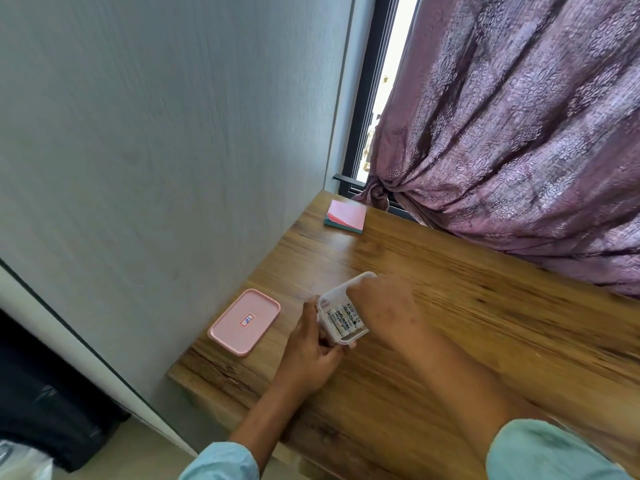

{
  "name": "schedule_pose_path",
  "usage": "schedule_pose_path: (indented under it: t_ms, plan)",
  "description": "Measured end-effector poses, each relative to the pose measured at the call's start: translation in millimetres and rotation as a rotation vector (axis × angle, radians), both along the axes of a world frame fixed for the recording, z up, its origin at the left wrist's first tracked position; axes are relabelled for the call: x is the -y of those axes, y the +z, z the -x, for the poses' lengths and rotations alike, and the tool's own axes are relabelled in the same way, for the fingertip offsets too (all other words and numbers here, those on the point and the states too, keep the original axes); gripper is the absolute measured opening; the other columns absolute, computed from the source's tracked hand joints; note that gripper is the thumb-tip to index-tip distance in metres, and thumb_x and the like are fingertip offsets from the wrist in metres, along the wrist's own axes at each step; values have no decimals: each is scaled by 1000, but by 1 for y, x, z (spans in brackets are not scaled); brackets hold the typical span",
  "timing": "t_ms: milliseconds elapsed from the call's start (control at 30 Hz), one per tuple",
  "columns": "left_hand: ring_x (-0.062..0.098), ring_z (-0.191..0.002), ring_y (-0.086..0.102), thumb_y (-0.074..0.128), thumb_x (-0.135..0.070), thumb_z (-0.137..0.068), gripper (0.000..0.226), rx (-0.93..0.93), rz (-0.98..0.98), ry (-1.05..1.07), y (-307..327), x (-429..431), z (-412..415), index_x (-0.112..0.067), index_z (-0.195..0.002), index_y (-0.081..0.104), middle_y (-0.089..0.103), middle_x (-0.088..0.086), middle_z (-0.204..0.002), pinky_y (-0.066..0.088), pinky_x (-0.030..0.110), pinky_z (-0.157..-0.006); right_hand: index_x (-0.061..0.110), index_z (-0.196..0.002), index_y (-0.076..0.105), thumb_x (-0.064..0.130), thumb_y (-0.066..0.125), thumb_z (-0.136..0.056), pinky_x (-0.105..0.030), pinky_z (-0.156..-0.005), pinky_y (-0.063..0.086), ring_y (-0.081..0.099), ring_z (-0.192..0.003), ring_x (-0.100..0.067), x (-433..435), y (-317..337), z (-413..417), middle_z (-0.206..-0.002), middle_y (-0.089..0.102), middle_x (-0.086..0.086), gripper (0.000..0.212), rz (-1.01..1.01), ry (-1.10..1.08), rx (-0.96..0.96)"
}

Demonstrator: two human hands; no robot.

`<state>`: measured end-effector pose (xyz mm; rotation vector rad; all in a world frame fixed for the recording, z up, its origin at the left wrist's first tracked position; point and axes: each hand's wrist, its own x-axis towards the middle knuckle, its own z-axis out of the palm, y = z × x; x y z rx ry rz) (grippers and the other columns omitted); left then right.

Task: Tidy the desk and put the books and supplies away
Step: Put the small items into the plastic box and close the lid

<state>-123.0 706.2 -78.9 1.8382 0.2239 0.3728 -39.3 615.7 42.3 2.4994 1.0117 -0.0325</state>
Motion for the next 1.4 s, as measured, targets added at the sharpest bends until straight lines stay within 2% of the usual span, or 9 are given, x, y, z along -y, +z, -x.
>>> schedule_pose_path:
  t_ms: [167,300,533,767,933,1067,1133,1200,1400]
  plan:
    - [8,-91,66,72,-45,-72,70,-17,-47,-5,-3,0,-1,-37,-126,28,62,-4,-112,59,33,-66,26,-120,61,17,59,-90,-31,-75,48,64,-101,-24,11,-6,-10,-118,63,-2,32,-115,0,-72]
    - [6,-88,66,71,-50,-71,75,-35,-58,-2,-4,0,-2,-35,-131,27,62,-4,-112,59,31,-66,29,-131,53,14,59,-91,-31,-82,47,60,-110,-22,22,0,-15,-128,59,0,44,-228,9,-97]
    - [1,-97,64,70,-50,-74,72,-39,-54,-42,0,0,0,-41,-131,28,58,-11,-117,59,26,-72,37,-119,60,14,63,-87,-25,-67,46,63,-94,-9,32,-12,-22,-106,68,11,39,-393,-38,-165]
    - [3,-98,64,73,-43,-77,71,-46,-39,-31,4,1,3,-34,-133,30,59,-8,-118,58,22,-72,36,-113,62,20,53,-94,-25,-64,39,62,-95,-11,29,-9,-19,-110,67,11,27,-523,-43,-203]
    - [-5,-107,56,73,-40,-78,73,-26,-32,104,4,-5,29,-28,-137,30,53,-11,-123,54,17,-79,30,-106,67,25,53,-95,-19,-63,42,63,-88,-11,12,8,-18,-104,70,7,19,-792,-8,-243]
    - [-1,-103,57,75,-28,-78,66,13,-63,398,-1,-18,63,-24,-129,33,54,-14,-117,48,7,-81,27,-101,71,22,57,-92,-25,-74,49,64,-85,-12,-8,0,-25,-98,72,4,17,-981,-23,-298]
    - [13,-107,59,75,-32,-77,68,32,-54,543,-6,-26,71,-20,-131,34,57,-5,-121,53,26,-89,26,-100,71,18,58,-92,-24,-76,50,64,-84,-12,-18,-15,-25,-100,71,3,17,-977,-25,-352]
    - [18,-106,60,72,-42,-76,72,21,-3,621,-7,-30,73,-23,-133,32,56,-5,-121,55,45,-85,25,-106,69,13,57,-91,-26,-81,50,62,-87,-11,-28,-32,-18,-106,69,4,23,-878,9,-461]
    - [23,-109,58,72,-29,-80,72,25,19,738,-3,-28,66,-24,-137,28,53,3,-127,57,44,-83,29,-140,43,32,53,-94,-29,-109,25,36,-133,-18,-57,-73,5,-144,42,7,47,-582,161,-631]
